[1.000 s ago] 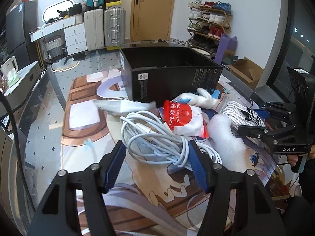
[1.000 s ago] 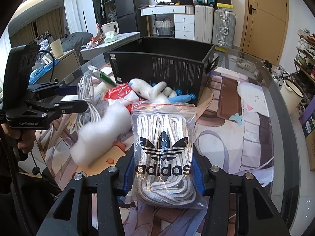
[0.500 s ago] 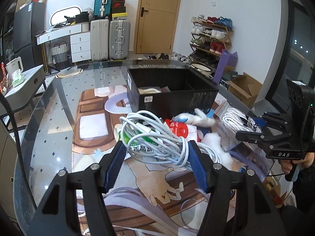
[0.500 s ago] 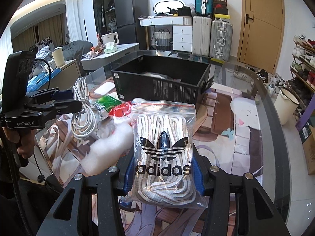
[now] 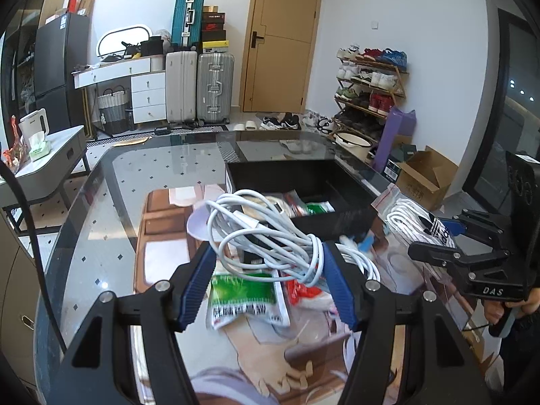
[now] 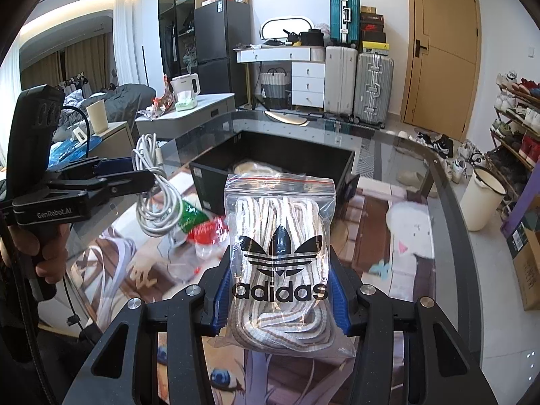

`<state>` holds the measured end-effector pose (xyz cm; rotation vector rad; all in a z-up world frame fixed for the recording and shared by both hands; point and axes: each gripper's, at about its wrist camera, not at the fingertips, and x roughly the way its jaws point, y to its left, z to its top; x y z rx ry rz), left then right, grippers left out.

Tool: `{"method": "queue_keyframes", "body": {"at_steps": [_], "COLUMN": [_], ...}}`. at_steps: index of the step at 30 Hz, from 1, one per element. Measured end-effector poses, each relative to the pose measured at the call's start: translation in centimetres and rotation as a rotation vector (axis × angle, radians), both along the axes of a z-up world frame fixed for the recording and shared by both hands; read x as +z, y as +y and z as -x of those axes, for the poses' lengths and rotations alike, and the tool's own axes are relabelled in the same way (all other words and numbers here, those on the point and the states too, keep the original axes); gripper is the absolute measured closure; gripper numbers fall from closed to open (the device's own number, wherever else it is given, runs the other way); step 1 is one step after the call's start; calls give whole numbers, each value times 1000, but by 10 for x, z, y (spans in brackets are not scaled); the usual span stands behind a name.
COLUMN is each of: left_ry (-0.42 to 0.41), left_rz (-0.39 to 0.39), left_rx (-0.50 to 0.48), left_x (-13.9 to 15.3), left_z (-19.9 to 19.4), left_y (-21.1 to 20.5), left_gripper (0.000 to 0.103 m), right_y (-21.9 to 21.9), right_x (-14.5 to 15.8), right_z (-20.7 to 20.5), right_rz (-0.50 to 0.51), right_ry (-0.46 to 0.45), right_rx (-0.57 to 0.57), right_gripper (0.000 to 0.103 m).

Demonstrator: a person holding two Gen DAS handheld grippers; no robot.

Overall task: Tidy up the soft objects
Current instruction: 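Carry adidas bag with right gripper while left gripper carries cable bundle over black box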

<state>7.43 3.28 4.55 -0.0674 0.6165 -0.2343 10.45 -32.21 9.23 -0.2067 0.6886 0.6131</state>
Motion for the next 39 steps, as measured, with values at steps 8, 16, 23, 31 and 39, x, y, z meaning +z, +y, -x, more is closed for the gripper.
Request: {"method": "queue_keyframes", "body": {"at_steps": [8, 16, 23, 31, 39], "left_ry": [-13, -26, -41, -34, -13], "left_rz": [5, 12, 32, 19, -9], "left_rx": [36, 51, 73, 68, 52], "left_x": [4, 5, 8, -3, -7], "left_z": [-27, -46, -61, -69, -85], "left_y": [-2, -3, 0, -6, -19], "left_gripper": [40, 40, 40, 40, 39], "right_y": [6, 19, 26, 31, 38], "right_x": [14, 22, 26, 25, 20], "right_z": [-18, -34, -52, -74, -93], "right_rz": [-29, -33, -45, -42, -25], "right_ry": [-35, -59, -64, -55, -36], "right_rx": [-12, 1, -1, -9, -6], "right_gripper": [54, 54, 54, 54, 54]}}
